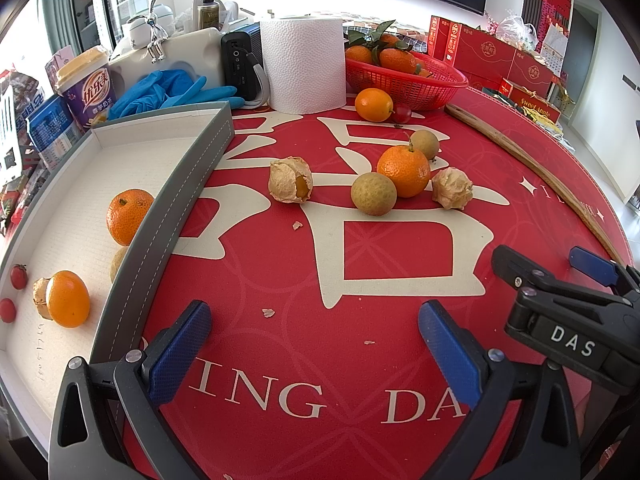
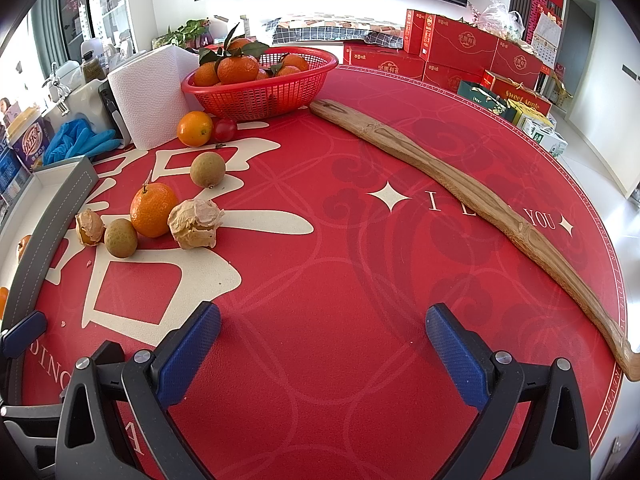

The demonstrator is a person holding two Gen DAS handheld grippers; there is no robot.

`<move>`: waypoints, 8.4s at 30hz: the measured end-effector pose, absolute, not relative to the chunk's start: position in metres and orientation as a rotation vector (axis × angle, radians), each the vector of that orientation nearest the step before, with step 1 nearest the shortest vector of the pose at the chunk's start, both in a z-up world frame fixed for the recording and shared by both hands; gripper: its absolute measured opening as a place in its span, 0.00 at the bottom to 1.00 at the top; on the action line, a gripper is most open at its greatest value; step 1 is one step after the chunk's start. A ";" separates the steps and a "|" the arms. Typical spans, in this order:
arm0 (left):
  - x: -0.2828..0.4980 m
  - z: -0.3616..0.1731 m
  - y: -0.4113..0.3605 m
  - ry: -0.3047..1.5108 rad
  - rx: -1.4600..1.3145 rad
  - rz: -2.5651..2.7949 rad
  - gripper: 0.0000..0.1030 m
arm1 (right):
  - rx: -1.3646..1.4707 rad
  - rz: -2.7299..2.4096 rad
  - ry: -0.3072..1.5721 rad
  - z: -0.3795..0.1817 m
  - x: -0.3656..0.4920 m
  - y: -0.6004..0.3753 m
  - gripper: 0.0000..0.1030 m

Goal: Organize fruits

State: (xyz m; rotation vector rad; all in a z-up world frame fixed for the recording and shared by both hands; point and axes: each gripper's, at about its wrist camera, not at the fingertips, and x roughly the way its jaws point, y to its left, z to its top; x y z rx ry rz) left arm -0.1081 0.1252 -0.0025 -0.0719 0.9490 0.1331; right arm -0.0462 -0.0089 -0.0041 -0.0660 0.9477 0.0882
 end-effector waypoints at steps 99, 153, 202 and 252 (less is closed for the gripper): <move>-0.118 0.005 0.133 0.927 -0.065 0.117 0.94 | -0.102 0.154 0.955 -0.004 -0.038 -0.007 1.00; -0.101 0.063 0.139 0.824 -0.150 -0.007 0.28 | 0.032 0.512 0.947 0.012 -0.041 -0.020 0.26; -0.167 0.038 0.317 0.851 -0.264 0.504 0.77 | -0.144 0.834 1.004 0.063 -0.040 0.220 0.85; -0.033 0.006 0.147 1.001 -0.077 0.152 0.75 | -0.206 0.375 0.964 -0.002 -0.034 0.010 1.00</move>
